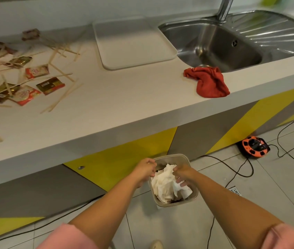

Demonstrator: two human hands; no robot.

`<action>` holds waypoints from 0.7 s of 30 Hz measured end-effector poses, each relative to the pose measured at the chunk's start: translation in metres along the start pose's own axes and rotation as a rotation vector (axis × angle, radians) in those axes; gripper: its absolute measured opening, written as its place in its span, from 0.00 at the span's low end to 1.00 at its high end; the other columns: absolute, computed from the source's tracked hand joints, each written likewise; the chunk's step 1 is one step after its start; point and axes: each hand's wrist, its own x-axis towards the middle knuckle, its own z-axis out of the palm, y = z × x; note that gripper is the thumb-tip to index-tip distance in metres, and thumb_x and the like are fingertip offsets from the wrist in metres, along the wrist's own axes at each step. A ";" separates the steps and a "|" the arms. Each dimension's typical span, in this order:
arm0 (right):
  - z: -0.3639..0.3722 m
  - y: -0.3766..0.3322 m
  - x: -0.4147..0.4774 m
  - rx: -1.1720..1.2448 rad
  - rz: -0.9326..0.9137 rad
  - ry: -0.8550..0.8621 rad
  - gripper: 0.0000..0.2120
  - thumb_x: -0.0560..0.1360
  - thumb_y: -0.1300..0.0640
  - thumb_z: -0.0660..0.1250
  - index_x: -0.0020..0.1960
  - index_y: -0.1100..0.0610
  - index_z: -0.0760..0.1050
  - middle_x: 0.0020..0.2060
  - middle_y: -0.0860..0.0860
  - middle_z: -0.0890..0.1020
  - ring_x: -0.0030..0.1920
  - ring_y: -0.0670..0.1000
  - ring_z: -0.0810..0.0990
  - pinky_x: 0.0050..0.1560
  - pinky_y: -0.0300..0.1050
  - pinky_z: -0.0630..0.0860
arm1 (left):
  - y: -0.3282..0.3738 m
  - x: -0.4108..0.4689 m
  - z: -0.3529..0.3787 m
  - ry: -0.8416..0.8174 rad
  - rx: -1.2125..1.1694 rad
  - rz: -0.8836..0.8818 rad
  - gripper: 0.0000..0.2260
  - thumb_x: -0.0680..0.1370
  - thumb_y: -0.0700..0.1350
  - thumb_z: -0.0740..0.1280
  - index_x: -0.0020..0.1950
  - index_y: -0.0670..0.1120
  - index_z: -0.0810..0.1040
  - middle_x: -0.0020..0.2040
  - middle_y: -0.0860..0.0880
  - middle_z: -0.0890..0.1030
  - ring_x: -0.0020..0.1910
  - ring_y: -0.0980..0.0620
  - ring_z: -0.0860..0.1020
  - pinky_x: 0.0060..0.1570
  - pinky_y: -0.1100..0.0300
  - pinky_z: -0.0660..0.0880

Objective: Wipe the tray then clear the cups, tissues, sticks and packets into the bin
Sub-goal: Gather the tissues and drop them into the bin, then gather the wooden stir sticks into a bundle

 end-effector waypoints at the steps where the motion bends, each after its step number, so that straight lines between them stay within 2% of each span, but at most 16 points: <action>1: 0.000 -0.008 -0.002 -0.065 -0.017 -0.014 0.13 0.78 0.60 0.59 0.62 0.60 0.68 0.39 0.53 0.73 0.33 0.49 0.74 0.31 0.41 0.73 | 0.003 -0.003 -0.002 0.001 0.013 0.017 0.06 0.80 0.39 0.56 0.54 0.47 0.70 0.37 0.49 0.73 0.31 0.55 0.69 0.30 0.64 0.60; 2: 0.000 -0.016 -0.007 -0.141 -0.034 -0.034 0.14 0.79 0.60 0.58 0.64 0.61 0.67 0.41 0.54 0.73 0.33 0.50 0.75 0.31 0.41 0.74 | 0.007 -0.006 -0.004 0.001 0.036 0.037 0.06 0.80 0.39 0.56 0.53 0.46 0.71 0.37 0.49 0.73 0.30 0.55 0.70 0.29 0.64 0.61; 4: 0.004 -0.036 -0.020 -0.313 -0.058 -0.087 0.17 0.79 0.59 0.57 0.67 0.61 0.66 0.51 0.58 0.75 0.34 0.51 0.77 0.30 0.42 0.77 | 0.012 -0.013 -0.010 -0.004 0.102 0.085 0.05 0.80 0.39 0.57 0.51 0.47 0.71 0.37 0.50 0.74 0.30 0.55 0.71 0.29 0.64 0.62; 5: 0.006 -0.047 -0.027 -0.406 -0.071 -0.115 0.18 0.79 0.58 0.57 0.68 0.61 0.66 0.58 0.59 0.74 0.34 0.51 0.78 0.29 0.42 0.78 | 0.015 -0.017 -0.013 -0.010 0.139 0.107 0.05 0.80 0.39 0.57 0.50 0.47 0.71 0.38 0.50 0.74 0.30 0.56 0.71 0.29 0.64 0.62; 7: 0.012 -0.068 -0.044 -0.571 -0.117 -0.173 0.19 0.79 0.57 0.58 0.68 0.60 0.66 0.63 0.60 0.72 0.36 0.53 0.80 0.29 0.43 0.79 | 0.021 -0.026 -0.022 -0.029 0.218 0.143 0.05 0.80 0.40 0.57 0.51 0.47 0.71 0.39 0.51 0.74 0.31 0.56 0.71 0.30 0.65 0.63; 9: 0.019 -0.089 -0.063 -0.696 -0.167 -0.225 0.19 0.79 0.57 0.58 0.69 0.58 0.65 0.63 0.60 0.72 0.37 0.55 0.80 0.31 0.45 0.79 | 0.026 -0.039 -0.034 -0.060 0.317 0.172 0.05 0.81 0.42 0.57 0.51 0.48 0.72 0.39 0.51 0.74 0.33 0.56 0.72 0.30 0.65 0.64; 12: 0.026 -0.119 -0.096 -0.836 -0.217 -0.281 0.20 0.79 0.55 0.60 0.70 0.55 0.63 0.59 0.61 0.74 0.39 0.56 0.79 0.28 0.44 0.79 | 0.033 -0.059 -0.054 -0.100 0.488 0.205 0.06 0.80 0.41 0.56 0.49 0.48 0.72 0.44 0.48 0.75 0.34 0.56 0.73 0.32 0.64 0.66; 15: 0.034 -0.151 -0.132 -0.964 -0.280 -0.271 0.22 0.78 0.53 0.62 0.70 0.55 0.63 0.66 0.62 0.69 0.40 0.58 0.81 0.25 0.42 0.78 | 0.043 -0.084 -0.081 -0.077 0.529 0.256 0.06 0.80 0.41 0.57 0.46 0.47 0.72 0.48 0.47 0.75 0.34 0.56 0.74 0.33 0.64 0.68; 16: 0.034 -0.159 -0.141 -0.980 -0.301 -0.272 0.22 0.78 0.52 0.62 0.70 0.56 0.63 0.65 0.62 0.69 0.42 0.59 0.82 0.25 0.42 0.77 | 0.047 -0.091 -0.088 -0.079 0.534 0.276 0.05 0.80 0.41 0.58 0.47 0.47 0.72 0.48 0.47 0.76 0.34 0.56 0.75 0.33 0.64 0.69; 18: 0.037 -0.177 -0.161 -0.997 -0.331 -0.294 0.21 0.79 0.53 0.62 0.68 0.59 0.63 0.57 0.60 0.72 0.46 0.62 0.82 0.24 0.41 0.77 | 0.054 -0.106 -0.106 -0.066 0.524 0.327 0.04 0.79 0.42 0.59 0.49 0.47 0.73 0.48 0.48 0.76 0.35 0.56 0.75 0.34 0.64 0.71; 21: 0.042 -0.207 -0.186 -1.023 -0.388 -0.309 0.17 0.79 0.53 0.61 0.64 0.60 0.66 0.50 0.59 0.76 0.38 0.56 0.80 0.28 0.43 0.79 | 0.063 -0.127 -0.137 -0.012 0.497 0.407 0.04 0.79 0.44 0.62 0.50 0.46 0.75 0.45 0.49 0.78 0.35 0.56 0.77 0.33 0.65 0.72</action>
